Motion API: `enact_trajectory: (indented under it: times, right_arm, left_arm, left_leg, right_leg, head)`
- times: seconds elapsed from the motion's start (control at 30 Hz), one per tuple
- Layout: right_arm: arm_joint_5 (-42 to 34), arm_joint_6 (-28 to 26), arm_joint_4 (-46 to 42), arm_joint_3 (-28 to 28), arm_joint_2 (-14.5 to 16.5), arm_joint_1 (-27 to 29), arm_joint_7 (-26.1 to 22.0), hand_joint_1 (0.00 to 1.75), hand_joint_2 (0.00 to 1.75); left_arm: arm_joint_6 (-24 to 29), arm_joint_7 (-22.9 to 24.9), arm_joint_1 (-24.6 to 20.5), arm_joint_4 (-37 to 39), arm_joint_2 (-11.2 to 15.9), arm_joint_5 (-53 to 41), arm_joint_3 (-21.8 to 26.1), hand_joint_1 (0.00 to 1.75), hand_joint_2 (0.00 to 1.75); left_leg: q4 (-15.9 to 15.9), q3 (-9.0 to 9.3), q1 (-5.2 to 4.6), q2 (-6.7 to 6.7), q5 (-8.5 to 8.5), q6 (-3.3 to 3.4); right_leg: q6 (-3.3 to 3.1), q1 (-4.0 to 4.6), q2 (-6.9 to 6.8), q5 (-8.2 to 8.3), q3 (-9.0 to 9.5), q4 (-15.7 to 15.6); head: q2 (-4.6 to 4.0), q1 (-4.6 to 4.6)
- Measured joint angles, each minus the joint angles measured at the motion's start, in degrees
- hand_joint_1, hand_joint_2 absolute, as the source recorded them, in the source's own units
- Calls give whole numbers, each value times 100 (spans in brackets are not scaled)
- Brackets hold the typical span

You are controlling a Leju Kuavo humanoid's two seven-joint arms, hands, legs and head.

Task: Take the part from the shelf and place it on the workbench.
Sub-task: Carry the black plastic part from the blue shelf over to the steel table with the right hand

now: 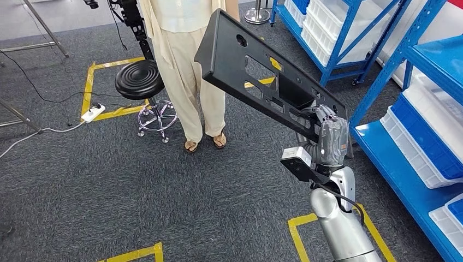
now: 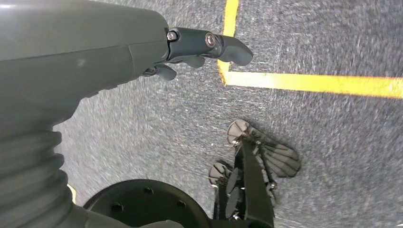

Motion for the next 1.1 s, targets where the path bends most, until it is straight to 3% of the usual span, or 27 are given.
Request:
enact_trajectory:
  times: [0.07, 0.13, 0.2, 0.23, 0.3, 0.37, 0.4, 0.47, 0.53, 0.6, 0.67, 0.7, 0.73, 0.8, 0.83, 0.87, 0.9, 0.97, 1.0, 1.03, 1.1]
  right_arm:
    - [25, -27, 37, 15, 2, -38, 6, 175, 175]
    - [58, -54, 100, 20, -4, -43, 15, 175, 175]
    - [148, -117, 198, 40, -10, -48, 48, 175, 175]
    - [193, -152, 230, 55, -10, -51, 71, 175, 175]
    - [250, -220, 278, 84, -8, -64, 116, 175, 175]
    - [266, -283, 307, 97, -14, -76, 143, 175, 175]
    - [268, -309, 317, 101, -18, -73, 152, 175, 175]
    - [271, -344, 326, 109, -21, -59, 168, 175, 175]
    - [264, -359, 326, 113, -34, -41, 196, 175, 175]
    - [243, -374, 326, 109, -60, -1, 227, 175, 175]
    - [227, -384, 327, 105, -86, 80, 249, 175, 175]
    - [226, -384, 327, 104, -95, 119, 258, 175, 175]
    - [236, -384, 325, 102, -101, 151, 269, 175, 175]
    - [278, -384, 318, 96, -103, 182, 299, 175, 175]
    - [309, -382, 314, 92, -101, 194, 316, 175, 175]
    - [335, -380, 312, 89, -99, 203, 327, 175, 175]
    - [357, -377, 310, 87, -92, 211, 333, 175, 175]
    - [375, -360, 321, 87, -68, 195, 328, 175, 175]
    - [371, -345, 338, 87, -46, 162, 319, 175, 175]
    - [366, -330, 360, 86, -25, 118, 305, 175, 175]
    - [358, -300, 409, 84, 14, 38, 279, 175, 175]
  left_arm:
    - [-2, -10, 0, 0, 1, 9, 1, 0, 175]
    - [-7, -14, -7, 0, 2, 3, 0, 0, 175]
    - [-9, 9, -5, 1, 2, -27, -2, 0, 175]
    - [-9, 26, 0, 2, 1, -43, -2, 0, 175]
    - [-20, 54, -2, 1, 2, -53, -3, 0, 175]
    - [-43, 85, -18, 0, 3, -65, -5, 0, 175]
    - [-51, 107, -22, 1, 3, -80, -9, 0, 175]
    - [-58, 139, -10, 1, 4, -124, -25, 0, 175]
    - [-61, 138, 3, 1, 1, -160, -49, 0, 175]
    - [-61, 122, -8, 1, 0, -175, -61, 0, 175]
    - [-61, 111, -19, 0, 4, -182, -67, 0, 175]
    - [-62, 105, -15, 0, 4, -192, -73, 0, 175]
    - [-63, 98, -9, 1, 4, -205, -77, 0, 175]
    - [-65, 85, -2, 1, 4, -232, -84, 0, 175]
    - [-72, 80, -1, 1, 8, -241, -85, 0, 175]
    - [-81, 76, -2, 0, 11, -245, -86, 0, 175]
    - [-92, 74, -1, 0, 15, -247, -86, 0, 175]
    - [-109, 73, 12, 1, 21, -249, -84, 0, 175]
    - [-110, 74, 20, 1, 22, -249, -83, 0, 175]
    - [-108, 76, 23, 2, 24, -249, -82, 0, 175]
    - [-103, 79, 7, 2, 24, -250, -83, 0, 175]
  left_leg:
    - [187, -82, -12, 213, -113, -28]
    - [855, -455, 20, 350, -373, -60]
    - [1392, -791, 56, 477, -494, -83]
    - [1217, -721, 60, 495, -356, -70]
    - [459, -331, 31, 657, -10, -10]
    - [-65, -51, -28, 805, 132, 56]
    - [-130, -24, -56, 812, 120, 79]
    - [-176, -7, -58, 685, 143, 133]
    - [-255, 56, -28, 570, 194, 186]
    - [-287, 94, -9, 457, 217, 217]
    - [-284, 93, -6, 307, 215, 226]
    - [-282, 93, -3, 225, 213, 226]
    - [-278, 98, 2, 143, 209, 219]
    - [-249, 104, 20, -5, 186, 181]
    - [-217, 91, 15, -73, 164, 146]
    - [-186, 68, 12, -128, 147, 111]
    - [-162, 42, 8, -176, 137, 78]
    - [-149, 4, 22, -238, 137, 33]
    - [-129, -5, 31, -185, 118, 15]
    - [-44, -42, 38, -61, 59, -6]
    - [472, -283, 50, 279, -223, -50]
  right_leg:
    - [-48, 2, -39, -9, 13, -3]
    - [-86, 37, -144, -26, 16, -2]
    - [-125, 79, -305, -49, 23, -1]
    - [-131, 88, -361, -56, 28, -2]
    - [-123, 108, -463, -77, 51, -3]
    - [-83, 139, -556, -107, 69, -4]
    - [-55, 147, -604, -121, 79, -10]
    - [-5, 157, -686, -149, 96, -18]
    - [15, 154, -503, -271, 32, 190]
    - [-16, 122, -191, -550, -249, 814]
    - [-16, 93, -79, -789, -634, 1521]
    - [20, 79, -67, -797, -730, 1652]
    - [80, 59, -60, -711, -722, 1566]
    - [228, -17, 69, -355, -419, 824]
    - [268, -46, 173, -207, -254, 460]
    - [266, -68, 249, -113, -138, 217]
    - [233, -70, 294, -78, -86, 111]
    - [122, -46, 207, -70, -70, 112]
    - [82, -42, 168, -67, -64, 108]
    - [35, -39, 123, -65, -52, 103]
    - [-47, -12, 14, -79, -31, 95]
  head:
    - [0, -44]
    - [0, -49]
    - [0, -52]
    - [0, -52]
    - [0, -50]
    - [0, -48]
    - [0, -45]
    - [0, -49]
    - [0, -44]
    - [0, -27]
    - [0, -7]
    - [0, -2]
    - [0, 2]
    - [0, 6]
    - [0, 13]
    - [0, 16]
    - [0, 11]
    - [0, -3]
    - [0, -10]
    - [0, -23]
    - [0, -51]
